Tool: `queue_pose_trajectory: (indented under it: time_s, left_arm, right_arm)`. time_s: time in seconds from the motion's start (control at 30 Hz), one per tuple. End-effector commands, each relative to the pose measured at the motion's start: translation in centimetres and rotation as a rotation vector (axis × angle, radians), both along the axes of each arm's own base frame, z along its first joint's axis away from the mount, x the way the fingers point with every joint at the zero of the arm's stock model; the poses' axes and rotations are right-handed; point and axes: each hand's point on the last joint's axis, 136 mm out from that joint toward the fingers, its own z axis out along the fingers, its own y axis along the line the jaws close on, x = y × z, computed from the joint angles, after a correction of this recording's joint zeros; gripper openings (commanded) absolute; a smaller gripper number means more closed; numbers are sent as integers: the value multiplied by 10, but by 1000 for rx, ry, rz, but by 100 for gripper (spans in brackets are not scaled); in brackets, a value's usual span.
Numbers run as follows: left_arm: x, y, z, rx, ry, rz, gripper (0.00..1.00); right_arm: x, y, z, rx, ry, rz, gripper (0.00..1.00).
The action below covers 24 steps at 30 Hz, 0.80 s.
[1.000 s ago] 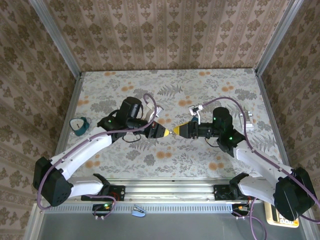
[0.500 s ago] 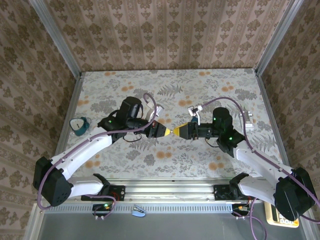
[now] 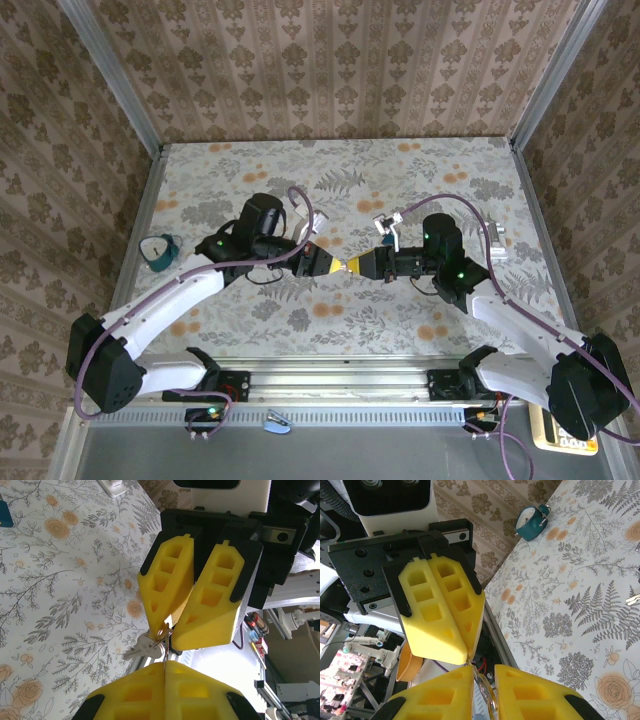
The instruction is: Unlock with the key
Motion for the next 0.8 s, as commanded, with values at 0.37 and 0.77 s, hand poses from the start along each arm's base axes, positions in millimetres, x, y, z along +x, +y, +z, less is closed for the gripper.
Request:
queue_pose_trajectory:
  time_s: [0.37, 0.77]
  left_arm:
    - [6, 1, 5, -28, -30, 30, 0]
    - [11, 8, 8, -75, -25, 67, 0]
  right_arm:
    - [-15, 10, 16, 30, -38, 114, 23]
    - [-19, 9, 23, 48, -54, 114, 8]
